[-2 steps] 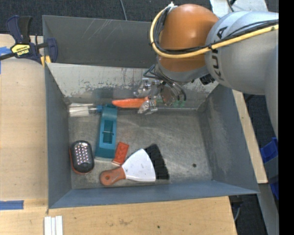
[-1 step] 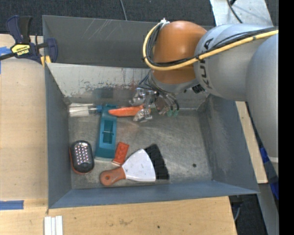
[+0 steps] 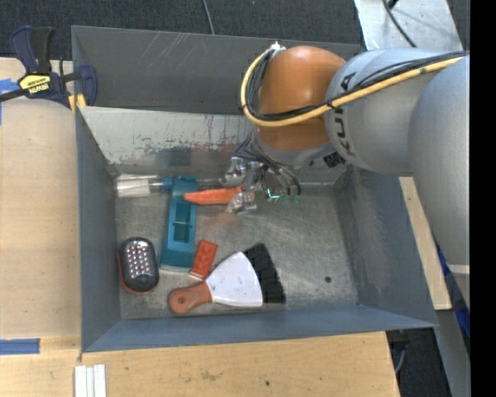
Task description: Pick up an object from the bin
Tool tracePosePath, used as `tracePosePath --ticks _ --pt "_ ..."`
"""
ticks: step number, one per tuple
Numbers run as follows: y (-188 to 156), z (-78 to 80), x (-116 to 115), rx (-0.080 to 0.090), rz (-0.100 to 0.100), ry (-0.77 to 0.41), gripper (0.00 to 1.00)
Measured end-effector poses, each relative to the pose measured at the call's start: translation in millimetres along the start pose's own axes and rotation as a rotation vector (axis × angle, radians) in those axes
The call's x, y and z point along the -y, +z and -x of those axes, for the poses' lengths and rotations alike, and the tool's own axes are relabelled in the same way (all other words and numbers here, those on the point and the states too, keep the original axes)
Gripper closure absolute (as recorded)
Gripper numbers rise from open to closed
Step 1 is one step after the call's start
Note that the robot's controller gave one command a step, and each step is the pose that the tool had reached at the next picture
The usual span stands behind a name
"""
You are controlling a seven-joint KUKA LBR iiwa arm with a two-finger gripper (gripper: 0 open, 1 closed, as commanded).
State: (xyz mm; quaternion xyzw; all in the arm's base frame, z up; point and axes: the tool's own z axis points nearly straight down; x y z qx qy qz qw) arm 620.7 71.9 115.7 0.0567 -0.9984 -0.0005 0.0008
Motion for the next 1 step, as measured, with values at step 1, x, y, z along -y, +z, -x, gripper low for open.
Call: tracePosePath --ticks 1 --pt "-163.7 -19.7 44.0 0.007 -0.001 0.258 1.00"
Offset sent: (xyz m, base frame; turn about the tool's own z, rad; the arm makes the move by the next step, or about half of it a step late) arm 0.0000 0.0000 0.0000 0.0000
